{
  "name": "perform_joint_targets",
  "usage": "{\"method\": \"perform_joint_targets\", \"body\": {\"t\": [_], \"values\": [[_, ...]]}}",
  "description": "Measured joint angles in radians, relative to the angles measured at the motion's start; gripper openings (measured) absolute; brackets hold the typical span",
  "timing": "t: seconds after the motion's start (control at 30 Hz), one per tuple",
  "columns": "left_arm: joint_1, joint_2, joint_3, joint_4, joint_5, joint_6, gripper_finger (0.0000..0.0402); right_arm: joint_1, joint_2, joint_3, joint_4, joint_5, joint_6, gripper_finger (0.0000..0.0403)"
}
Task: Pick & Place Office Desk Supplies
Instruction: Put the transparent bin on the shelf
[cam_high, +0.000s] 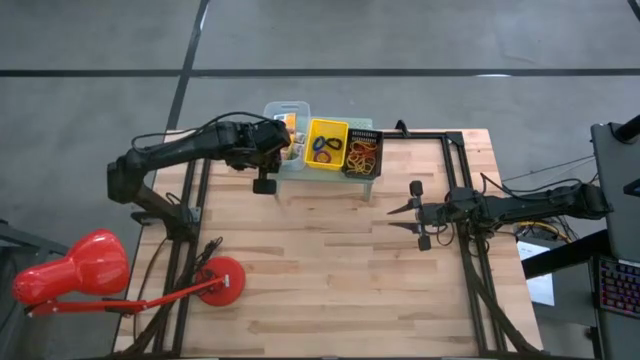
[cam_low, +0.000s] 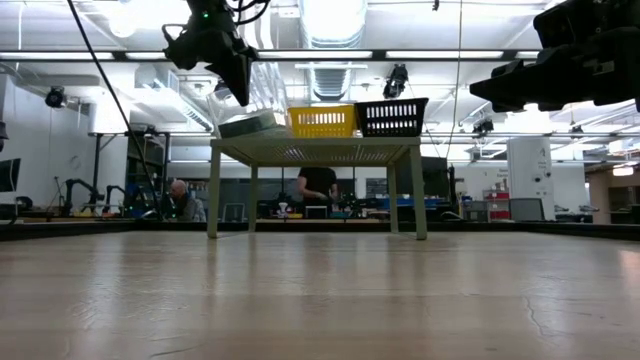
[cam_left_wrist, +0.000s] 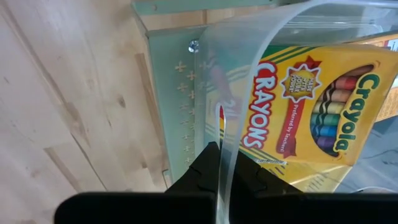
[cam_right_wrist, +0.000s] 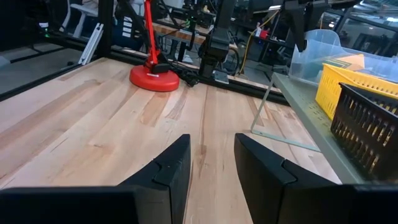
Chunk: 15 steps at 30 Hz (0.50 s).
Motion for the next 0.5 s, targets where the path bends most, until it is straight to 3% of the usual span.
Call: {"method": "perform_joint_targets", "body": {"t": [0.33, 0.5], "values": [[0.0, 0.0, 0.0, 0.0, 0.026, 0.004, 0.0013, 0.0, 0.0, 0.0, 0.0, 0.0, 0.0, 0.0121], [0.0, 0.0, 0.0, -0.003, 0.029, 0.004, 0.0034, 0.0, 0.0, 0.0, 0.0, 0.0, 0.0, 0.0121]]}}
